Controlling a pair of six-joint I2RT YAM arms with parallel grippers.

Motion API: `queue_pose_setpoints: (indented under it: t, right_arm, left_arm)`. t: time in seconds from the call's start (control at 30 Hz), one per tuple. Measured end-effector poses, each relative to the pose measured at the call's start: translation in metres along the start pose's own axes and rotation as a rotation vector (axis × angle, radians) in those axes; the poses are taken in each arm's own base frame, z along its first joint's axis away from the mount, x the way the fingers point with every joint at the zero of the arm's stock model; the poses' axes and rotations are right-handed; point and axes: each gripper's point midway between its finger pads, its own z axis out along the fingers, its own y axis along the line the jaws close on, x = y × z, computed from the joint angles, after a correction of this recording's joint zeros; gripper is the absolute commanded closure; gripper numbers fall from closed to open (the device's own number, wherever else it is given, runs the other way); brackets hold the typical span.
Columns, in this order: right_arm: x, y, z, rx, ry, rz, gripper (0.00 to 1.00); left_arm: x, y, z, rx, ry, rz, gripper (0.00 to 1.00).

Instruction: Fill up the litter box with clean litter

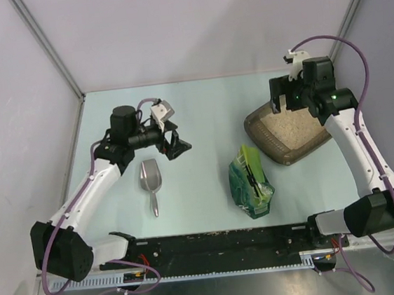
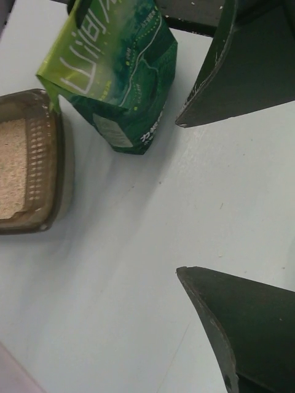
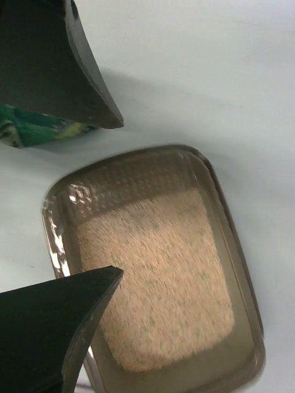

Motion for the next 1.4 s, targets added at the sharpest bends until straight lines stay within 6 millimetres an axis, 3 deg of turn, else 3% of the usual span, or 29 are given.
queue_pose_setpoints:
  t: [0.07, 0.13, 0.27, 0.37, 0.63, 0.8, 1.17, 1.27, 1.3, 1.37, 1.4]
  right_arm:
    - [0.010, 0.011, -0.007, -0.081, 0.041, -0.045, 0.02]
    - [0.019, 0.035, -0.017, -0.188, 0.081, -0.122, 0.05]
    - [0.039, 0.113, -0.050, -0.419, 0.146, -0.302, 0.09]
    - [0.058, 0.142, -0.072, -0.520, 0.193, -0.356, 0.15]
    - [0.081, 0.149, -0.083, -0.544, 0.294, -0.347, 0.17]
    - [0.101, 0.164, -0.086, -0.587, 0.352, -0.363, 0.28]
    - [0.126, 0.165, -0.048, -0.459, 0.467, -0.309, 0.51]
    - [0.132, 0.170, -0.044, -0.447, 0.488, -0.328, 0.61]
    - [0.134, 0.172, -0.043, -0.443, 0.493, -0.336, 0.74]
    - [0.138, 0.176, -0.042, -0.435, 0.498, -0.361, 0.88]
    - [0.140, 0.178, -0.042, -0.431, 0.501, -0.372, 1.00]
  left_arm:
    - [0.010, -0.003, 0.004, -0.004, 0.024, -0.010, 0.00]
    - [0.021, -0.002, 0.005, -0.020, 0.049, -0.022, 0.00]
    - [0.037, 0.005, 0.004, -0.072, 0.087, -0.038, 0.00]
    - [0.044, 0.006, 0.000, -0.099, 0.104, -0.038, 0.00]
    - [0.053, 0.000, -0.014, -0.137, 0.104, -0.006, 0.00]
    - [0.058, 0.002, -0.018, -0.161, 0.116, 0.007, 0.00]
    - [0.058, 0.004, -0.020, -0.182, 0.119, 0.013, 0.00]
    - [0.058, 0.004, -0.020, -0.182, 0.119, 0.013, 0.00]
    - [0.058, 0.004, -0.020, -0.182, 0.119, 0.013, 0.00]
    - [0.057, 0.004, -0.020, -0.183, 0.117, 0.014, 0.00]
    - [0.057, 0.004, -0.021, -0.183, 0.114, 0.016, 0.00]
